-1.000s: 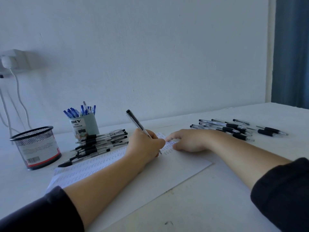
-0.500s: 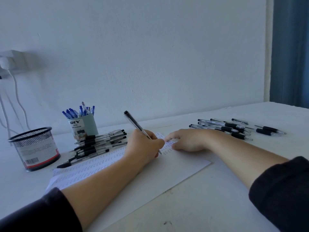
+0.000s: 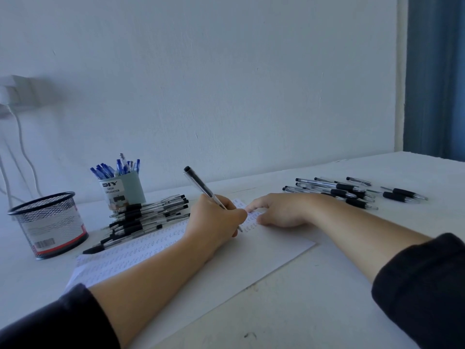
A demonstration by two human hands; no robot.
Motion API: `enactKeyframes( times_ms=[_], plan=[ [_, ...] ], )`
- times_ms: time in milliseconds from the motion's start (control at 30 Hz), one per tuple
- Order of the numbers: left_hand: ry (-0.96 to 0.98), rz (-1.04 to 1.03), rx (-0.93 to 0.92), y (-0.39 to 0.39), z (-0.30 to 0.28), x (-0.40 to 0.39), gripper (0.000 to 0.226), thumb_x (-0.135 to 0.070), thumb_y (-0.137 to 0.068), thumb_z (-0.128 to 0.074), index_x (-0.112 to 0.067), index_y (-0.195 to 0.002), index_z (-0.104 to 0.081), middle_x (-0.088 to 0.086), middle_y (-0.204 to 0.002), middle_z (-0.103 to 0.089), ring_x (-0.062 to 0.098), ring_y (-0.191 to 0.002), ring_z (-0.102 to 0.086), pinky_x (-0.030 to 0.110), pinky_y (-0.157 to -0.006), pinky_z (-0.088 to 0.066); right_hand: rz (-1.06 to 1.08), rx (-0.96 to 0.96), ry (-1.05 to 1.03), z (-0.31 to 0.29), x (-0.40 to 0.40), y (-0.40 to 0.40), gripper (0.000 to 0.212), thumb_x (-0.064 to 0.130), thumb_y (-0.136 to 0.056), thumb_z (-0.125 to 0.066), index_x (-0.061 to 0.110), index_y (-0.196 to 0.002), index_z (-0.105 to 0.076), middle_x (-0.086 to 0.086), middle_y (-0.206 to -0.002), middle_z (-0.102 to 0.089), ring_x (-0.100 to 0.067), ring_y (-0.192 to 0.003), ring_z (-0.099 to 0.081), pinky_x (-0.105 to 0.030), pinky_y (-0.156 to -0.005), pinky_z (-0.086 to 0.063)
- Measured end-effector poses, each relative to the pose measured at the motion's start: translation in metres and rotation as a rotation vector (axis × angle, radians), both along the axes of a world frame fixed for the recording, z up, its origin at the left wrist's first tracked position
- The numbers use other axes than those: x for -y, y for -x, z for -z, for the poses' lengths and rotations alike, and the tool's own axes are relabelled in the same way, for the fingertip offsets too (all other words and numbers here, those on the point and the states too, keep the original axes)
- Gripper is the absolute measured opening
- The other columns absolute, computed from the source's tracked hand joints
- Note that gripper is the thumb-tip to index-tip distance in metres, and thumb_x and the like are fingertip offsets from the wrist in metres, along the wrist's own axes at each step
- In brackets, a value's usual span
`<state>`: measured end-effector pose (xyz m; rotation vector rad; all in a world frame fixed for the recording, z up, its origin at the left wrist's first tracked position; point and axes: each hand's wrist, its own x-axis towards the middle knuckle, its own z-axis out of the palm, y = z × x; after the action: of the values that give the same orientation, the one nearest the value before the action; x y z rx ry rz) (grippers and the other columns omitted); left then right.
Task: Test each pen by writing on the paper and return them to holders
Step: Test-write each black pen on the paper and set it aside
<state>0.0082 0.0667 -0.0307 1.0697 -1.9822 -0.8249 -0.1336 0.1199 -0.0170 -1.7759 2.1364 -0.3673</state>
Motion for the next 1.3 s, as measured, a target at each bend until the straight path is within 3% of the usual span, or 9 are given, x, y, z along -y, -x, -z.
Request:
enactKeyframes(
  times_ms=[300,1067,1200,1300],
  plan=[
    [0.006,-0.001,0.002,0.001,0.0,0.0,0.014,-0.006,-0.071,-0.058,-0.007,-0.056,-0.059,0.003,-0.042,-0.054,0.006,-0.029,-0.035,0.01,-0.036,-0.027,-0.007,-0.007,-0.001,-0.001,-0.001,-0.001,0.045,0.026,-0.099,-0.044,0.035,-0.142,-0.038,0.006,-0.155,-0.026,-0.016,-0.14,-0.029,-0.028,-0.107,-0.024],
    [0.02,0.012,0.004,-0.001,0.0,-0.004,0.017,-0.006,-0.072,-0.059,-0.007,-0.055,-0.058,0.005,-0.045,-0.056,0.005,-0.03,-0.034,0.011,-0.037,-0.027,-0.004,0.003,0.004,-0.001,-0.001,-0.001,0.045,0.024,-0.099,-0.044,0.035,-0.142,-0.039,0.006,-0.155,-0.027,-0.016,-0.139,-0.03,-0.027,-0.107,-0.025],
    [-0.11,0.005,-0.2,-0.003,-0.004,-0.001,0.028,-0.003,-0.077,-0.057,-0.009,-0.05,-0.052,0.006,-0.043,-0.054,0.012,-0.036,-0.031,0.018,-0.042,-0.024,-0.001,-0.006,0.001,-0.001,-0.003,-0.001,0.045,0.026,-0.099,-0.043,0.035,-0.142,-0.038,0.006,-0.155,-0.027,-0.016,-0.139,-0.03,-0.028,-0.107,-0.024],
    [-0.253,0.049,-0.419,-0.009,-0.012,0.0,0.031,-0.016,-0.09,-0.052,-0.009,-0.06,-0.051,0.008,-0.049,-0.055,0.014,-0.04,-0.035,0.021,-0.041,-0.026,-0.002,-0.008,0.001,-0.002,-0.004,-0.001,0.044,0.026,-0.099,-0.043,0.036,-0.142,-0.038,0.005,-0.154,-0.028,-0.016,-0.139,-0.03,-0.028,-0.106,-0.025]
  ],
)
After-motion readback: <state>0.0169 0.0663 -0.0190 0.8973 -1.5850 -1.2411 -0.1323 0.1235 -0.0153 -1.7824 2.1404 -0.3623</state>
